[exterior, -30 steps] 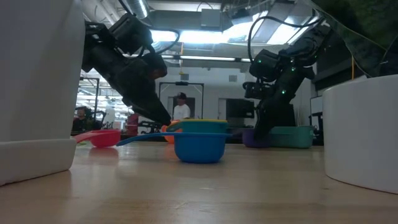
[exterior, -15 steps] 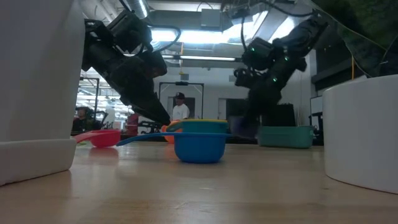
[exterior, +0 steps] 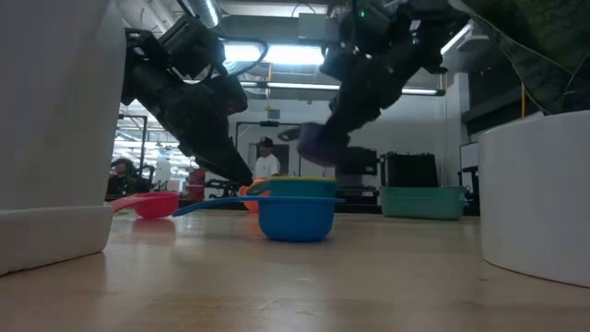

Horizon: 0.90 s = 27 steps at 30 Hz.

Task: Nest measuring cups in basket
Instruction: Stack the dark blue measuring cup on top of the yellow measuring cup

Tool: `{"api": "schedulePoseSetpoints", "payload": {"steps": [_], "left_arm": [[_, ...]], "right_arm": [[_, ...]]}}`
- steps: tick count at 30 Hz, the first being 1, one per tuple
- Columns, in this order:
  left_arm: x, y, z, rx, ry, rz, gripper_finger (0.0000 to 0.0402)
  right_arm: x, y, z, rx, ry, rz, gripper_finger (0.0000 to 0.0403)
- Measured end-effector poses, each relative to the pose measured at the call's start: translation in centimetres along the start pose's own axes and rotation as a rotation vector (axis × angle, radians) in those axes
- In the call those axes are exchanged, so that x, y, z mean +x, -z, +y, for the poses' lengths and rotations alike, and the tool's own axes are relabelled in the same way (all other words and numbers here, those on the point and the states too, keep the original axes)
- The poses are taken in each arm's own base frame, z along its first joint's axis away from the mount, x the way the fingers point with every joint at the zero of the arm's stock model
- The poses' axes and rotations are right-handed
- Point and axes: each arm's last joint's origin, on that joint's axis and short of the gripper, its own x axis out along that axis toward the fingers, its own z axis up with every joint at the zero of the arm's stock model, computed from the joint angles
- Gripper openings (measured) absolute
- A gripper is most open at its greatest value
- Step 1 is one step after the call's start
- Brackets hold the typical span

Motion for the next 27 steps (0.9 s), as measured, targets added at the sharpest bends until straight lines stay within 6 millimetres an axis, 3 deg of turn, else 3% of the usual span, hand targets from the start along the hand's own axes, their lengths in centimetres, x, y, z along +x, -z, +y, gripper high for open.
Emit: {"api": "schedulePoseSetpoints", "payload": {"steps": [13,27], "left_arm": [[0.0,0.0,0.0,0.000,-0.009,-0.001,0.0146],[0.0,0.0,0.0,0.000,-0.009,-0.002,0.0146]], "right_arm": [[0.6,-1.2,4.4,-0.049,-0.089,-0.048,0.0019],[1.4,-1.3,6.2,-0.088,-0.125,-0.066,0.0019]]}}
